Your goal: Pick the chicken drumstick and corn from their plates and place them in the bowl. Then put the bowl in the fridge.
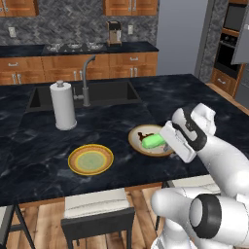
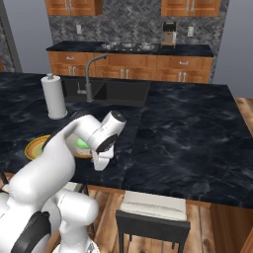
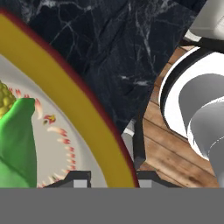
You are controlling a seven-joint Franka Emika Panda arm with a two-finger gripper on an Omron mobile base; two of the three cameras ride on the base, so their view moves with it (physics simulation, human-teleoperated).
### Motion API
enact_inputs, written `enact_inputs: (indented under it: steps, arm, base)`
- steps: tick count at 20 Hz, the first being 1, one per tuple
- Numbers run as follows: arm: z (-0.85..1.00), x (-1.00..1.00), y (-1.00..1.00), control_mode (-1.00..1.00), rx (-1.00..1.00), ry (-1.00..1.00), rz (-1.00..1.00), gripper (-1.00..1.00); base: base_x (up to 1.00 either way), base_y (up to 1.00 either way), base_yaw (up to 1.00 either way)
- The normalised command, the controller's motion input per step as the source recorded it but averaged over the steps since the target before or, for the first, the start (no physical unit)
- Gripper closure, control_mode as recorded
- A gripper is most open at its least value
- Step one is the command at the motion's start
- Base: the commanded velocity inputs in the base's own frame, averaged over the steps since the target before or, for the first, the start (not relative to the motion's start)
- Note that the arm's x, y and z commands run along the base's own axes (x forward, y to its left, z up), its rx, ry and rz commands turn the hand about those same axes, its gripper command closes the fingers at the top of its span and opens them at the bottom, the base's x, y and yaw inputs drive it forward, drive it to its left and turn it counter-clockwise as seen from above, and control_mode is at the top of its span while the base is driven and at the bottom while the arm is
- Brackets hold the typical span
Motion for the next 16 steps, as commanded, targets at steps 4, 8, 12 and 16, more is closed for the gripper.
enact_inputs:
  steps: [4,8,12,16]
  arm:
    - [0.2,-0.24,0.0,-1.0,0.0,0.0,0.02,1.0]
    - [0.09,-0.14,-0.01,-1.0,0.0,0.0,0.0,1.0]
    - [0.0,0.0,0.0,-1.0,0.0,0.0,0.0,1.0]
    - [0.0,0.0,0.0,-1.0,0.0,0.0,0.0,1.0]
  base:
    - [0.0,0.0,0.0]
    - [0.0,0.0,0.0]
    - [0.0,0.0,0.0]
    - [0.0,0.0,0.0]
